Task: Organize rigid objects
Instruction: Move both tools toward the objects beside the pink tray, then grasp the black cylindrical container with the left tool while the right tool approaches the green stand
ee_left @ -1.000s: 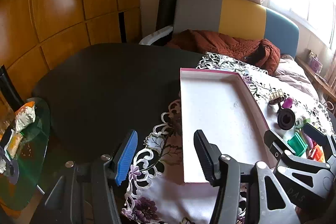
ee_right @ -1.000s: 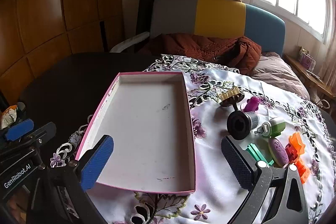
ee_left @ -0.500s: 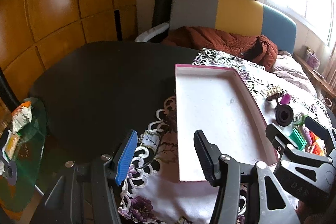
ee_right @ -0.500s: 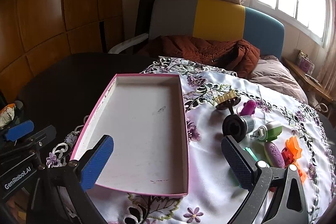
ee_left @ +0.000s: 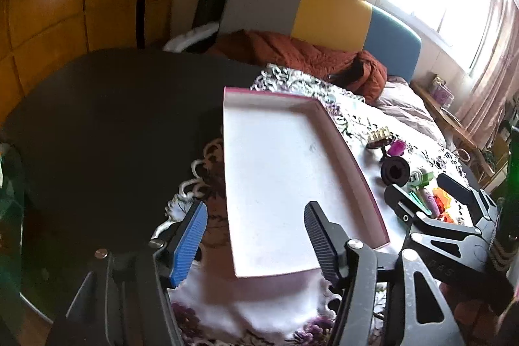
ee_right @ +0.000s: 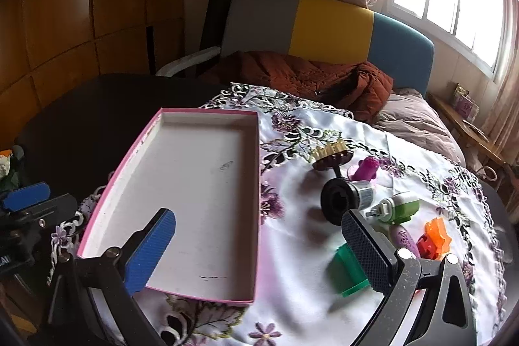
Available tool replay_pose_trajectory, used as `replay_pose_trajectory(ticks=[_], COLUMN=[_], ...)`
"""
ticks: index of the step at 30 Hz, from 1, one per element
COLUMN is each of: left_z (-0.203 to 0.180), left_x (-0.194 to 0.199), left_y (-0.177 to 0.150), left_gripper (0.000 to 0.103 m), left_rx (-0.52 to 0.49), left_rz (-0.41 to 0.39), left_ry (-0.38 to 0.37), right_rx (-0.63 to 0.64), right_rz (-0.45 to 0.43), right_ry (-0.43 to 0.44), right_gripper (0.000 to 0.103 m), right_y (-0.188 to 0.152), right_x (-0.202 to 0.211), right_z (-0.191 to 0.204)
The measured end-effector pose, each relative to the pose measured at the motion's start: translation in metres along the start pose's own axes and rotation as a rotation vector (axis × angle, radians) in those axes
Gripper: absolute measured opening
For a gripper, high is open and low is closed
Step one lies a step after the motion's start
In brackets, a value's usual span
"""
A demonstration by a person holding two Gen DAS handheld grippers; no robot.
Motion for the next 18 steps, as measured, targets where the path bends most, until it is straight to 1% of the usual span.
replay_pose_trajectory(ticks=[2, 4, 7, 10, 14, 18], left_z=[0.0, 0.0, -0.005, -0.015, -0.038, -0.066], left_x=[-0.002, -0.004, -0.009, -0.014, -0.019, -0.029], left_y=[0.001, 0.001, 0.002, 0.005, 0.012, 0.021], left_gripper=[0.063, 0.062, 0.063, 0.063, 0.063, 0.063], left_rx=[0.018, 0.013, -0.007, -0.037, -0.114, -0.152], left_rz=[-0.002, -0.006, 0.008, 0.027, 0.042, 0.073], left_ry=[0.003, 0.011, -0.009, -0.046, -0.108, -0.181], right_rx=[-0.004, -0.004, -0.009, -0.015, -0.095, -0.159], right_rz=[0.0, -0.001, 0.005, 0.02, 0.046, 0.044], right_ry=[-0.007, -0.018, -0.033, -0.035, -0.036, -0.119], right_gripper=[0.103, 0.103, 0.103, 0.103, 0.103, 0.103], right_y=[0.001, 0.002, 0.003, 0.006, 0.018, 0.036], right_x=[-0.001, -0.001, -0.004, -0.008, -0.014, -0.024], right_z=[-0.006, -0.013, -0.025, -0.039, -0.082, -0.147])
Point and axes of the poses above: each gripper's, at about its wrist camera, not at the fingertips, and x roughly against the way its jaws point, z to its left, y to its top, the point moved 8 cm from there along -x, roughly the way its jaws point, and after that the axes turned 12 degrees about -x, right-handed, at the moved point
